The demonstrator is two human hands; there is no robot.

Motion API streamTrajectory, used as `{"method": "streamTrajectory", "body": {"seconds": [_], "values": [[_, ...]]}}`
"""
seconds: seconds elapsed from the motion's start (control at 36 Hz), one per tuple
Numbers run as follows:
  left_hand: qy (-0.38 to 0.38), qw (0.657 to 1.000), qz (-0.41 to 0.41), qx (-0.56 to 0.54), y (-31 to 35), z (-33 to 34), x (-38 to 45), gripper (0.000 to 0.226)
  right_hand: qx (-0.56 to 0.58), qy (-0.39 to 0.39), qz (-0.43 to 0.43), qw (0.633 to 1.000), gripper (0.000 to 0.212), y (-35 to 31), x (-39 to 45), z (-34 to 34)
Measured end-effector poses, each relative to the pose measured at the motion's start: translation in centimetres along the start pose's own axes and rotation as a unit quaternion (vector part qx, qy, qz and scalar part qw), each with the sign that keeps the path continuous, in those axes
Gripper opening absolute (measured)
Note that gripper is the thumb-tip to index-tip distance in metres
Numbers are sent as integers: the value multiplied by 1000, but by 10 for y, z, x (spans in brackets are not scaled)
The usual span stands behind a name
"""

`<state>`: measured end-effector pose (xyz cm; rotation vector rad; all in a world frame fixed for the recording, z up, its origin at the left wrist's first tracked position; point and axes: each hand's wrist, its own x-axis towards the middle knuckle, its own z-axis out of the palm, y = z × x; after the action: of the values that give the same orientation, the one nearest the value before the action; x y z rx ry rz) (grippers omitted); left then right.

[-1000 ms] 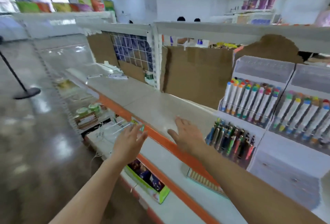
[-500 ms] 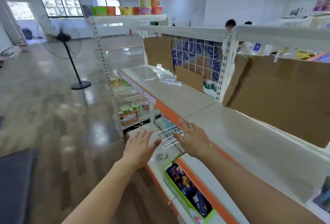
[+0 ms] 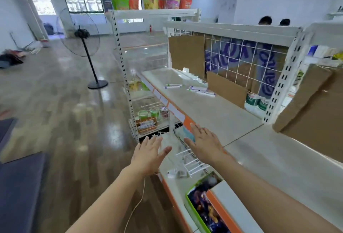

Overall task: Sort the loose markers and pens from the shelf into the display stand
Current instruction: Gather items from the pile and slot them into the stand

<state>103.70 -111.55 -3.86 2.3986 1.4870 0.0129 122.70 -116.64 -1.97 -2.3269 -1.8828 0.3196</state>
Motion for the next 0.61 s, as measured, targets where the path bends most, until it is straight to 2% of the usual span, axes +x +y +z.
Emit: {"method": "streamTrajectory", "body": {"seconds": [0.17,0.61], "values": [[10,1000,-1,4,-3,-23,68,74,-11,39,-16,999,61,15,79,-17],[-19,1000,-8,-14,-28,-47,231,64,-9,16,-18,1000,59,23,241,-40]]}}
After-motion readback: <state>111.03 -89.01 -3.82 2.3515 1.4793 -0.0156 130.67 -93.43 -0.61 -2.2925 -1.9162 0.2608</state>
